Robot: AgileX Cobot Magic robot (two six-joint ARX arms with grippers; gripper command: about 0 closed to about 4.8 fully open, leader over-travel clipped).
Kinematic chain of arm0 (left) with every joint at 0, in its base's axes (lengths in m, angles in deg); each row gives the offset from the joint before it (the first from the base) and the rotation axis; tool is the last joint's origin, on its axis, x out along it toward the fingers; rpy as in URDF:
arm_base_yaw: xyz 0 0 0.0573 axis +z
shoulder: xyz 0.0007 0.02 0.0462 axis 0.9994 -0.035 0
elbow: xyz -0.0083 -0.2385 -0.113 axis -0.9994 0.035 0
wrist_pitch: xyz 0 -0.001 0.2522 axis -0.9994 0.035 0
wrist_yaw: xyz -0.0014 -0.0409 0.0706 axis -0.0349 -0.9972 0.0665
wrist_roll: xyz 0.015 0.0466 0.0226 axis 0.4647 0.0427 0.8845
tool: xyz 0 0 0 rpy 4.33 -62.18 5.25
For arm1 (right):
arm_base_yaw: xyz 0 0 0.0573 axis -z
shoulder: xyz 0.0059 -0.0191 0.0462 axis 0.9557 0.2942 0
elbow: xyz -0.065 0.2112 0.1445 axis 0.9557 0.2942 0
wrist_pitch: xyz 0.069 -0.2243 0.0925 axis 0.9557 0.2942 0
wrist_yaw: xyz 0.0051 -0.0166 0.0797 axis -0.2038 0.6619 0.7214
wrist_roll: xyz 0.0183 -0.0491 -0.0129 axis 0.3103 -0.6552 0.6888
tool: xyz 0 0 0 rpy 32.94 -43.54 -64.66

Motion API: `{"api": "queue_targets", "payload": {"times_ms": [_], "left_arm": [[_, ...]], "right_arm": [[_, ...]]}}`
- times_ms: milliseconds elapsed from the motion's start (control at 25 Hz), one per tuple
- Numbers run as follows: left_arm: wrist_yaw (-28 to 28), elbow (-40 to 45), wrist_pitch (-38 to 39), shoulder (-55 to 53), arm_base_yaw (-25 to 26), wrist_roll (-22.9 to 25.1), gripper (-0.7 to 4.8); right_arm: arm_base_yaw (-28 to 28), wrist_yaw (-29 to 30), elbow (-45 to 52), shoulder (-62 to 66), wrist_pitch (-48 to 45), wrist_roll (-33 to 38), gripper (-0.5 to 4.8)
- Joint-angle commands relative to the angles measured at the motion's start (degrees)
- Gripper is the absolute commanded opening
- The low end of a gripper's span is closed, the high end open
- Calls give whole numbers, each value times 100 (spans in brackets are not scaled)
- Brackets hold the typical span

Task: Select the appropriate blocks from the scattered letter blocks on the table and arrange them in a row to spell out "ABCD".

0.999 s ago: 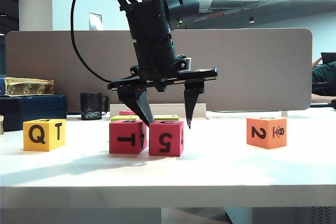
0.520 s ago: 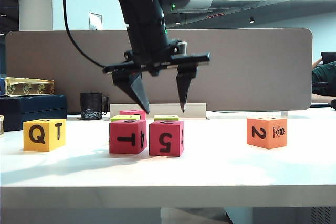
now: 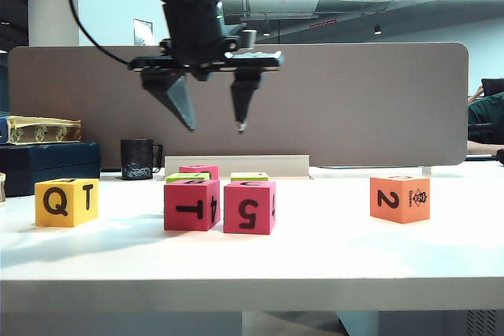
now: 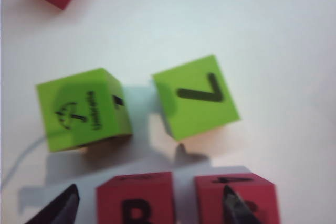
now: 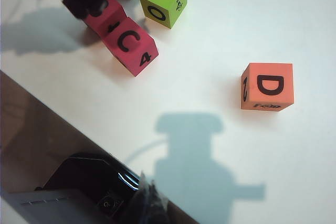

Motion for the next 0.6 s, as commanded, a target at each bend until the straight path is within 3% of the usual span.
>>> {"api": "queue_targets", "payload": {"times_ms": [40, 200, 440, 600], "left_arm": [[37, -9, 162, 72, 168, 46, 344], [37, -9, 417, 72, 466, 192, 344], [35, -9, 817, 72, 1075, 341, 344], [-140, -9, 994, 72, 1390, 411, 344]], "right_arm": [[-7, 13, -20, -9, -37, -9, -2], [-7, 111, -20, -9, -125, -7, -1], [-7, 1032, -20, -9, -595, 35, -1], [-7, 1233, -20, -9, -739, 37, -2]]}}
